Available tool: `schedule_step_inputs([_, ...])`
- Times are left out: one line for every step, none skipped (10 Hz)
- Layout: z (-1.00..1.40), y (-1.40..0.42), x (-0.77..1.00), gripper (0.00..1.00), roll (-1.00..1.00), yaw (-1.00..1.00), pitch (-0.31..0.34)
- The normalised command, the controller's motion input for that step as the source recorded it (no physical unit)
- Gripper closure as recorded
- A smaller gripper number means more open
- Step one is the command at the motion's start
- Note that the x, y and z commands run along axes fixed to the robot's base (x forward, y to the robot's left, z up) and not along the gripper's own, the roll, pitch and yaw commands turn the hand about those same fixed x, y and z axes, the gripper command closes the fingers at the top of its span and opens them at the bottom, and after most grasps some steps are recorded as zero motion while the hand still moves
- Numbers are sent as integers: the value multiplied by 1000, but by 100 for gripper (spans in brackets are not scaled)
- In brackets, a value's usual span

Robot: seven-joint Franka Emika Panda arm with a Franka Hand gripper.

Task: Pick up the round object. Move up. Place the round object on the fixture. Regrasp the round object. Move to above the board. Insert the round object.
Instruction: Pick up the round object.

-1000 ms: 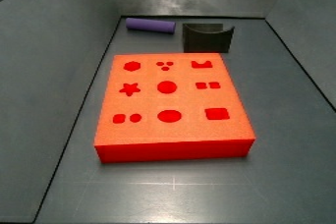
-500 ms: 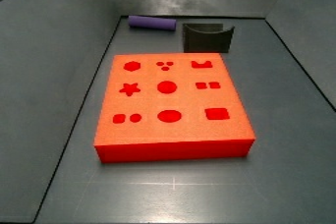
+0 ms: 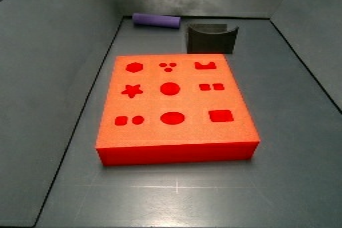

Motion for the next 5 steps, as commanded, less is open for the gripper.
schedule_step_inputs([-571, 466, -120, 0, 0, 797, -99])
schedule_step_inputs([-597, 469, -100, 0, 0, 783, -91])
schedule_step_inputs([-671, 480, -89, 0, -31, 763, -79])
schedule_step_inputs([-651, 346, -220, 0, -147, 594, -119])
schedule_step_inputs([-511, 129, -291, 0, -233, 477, -110])
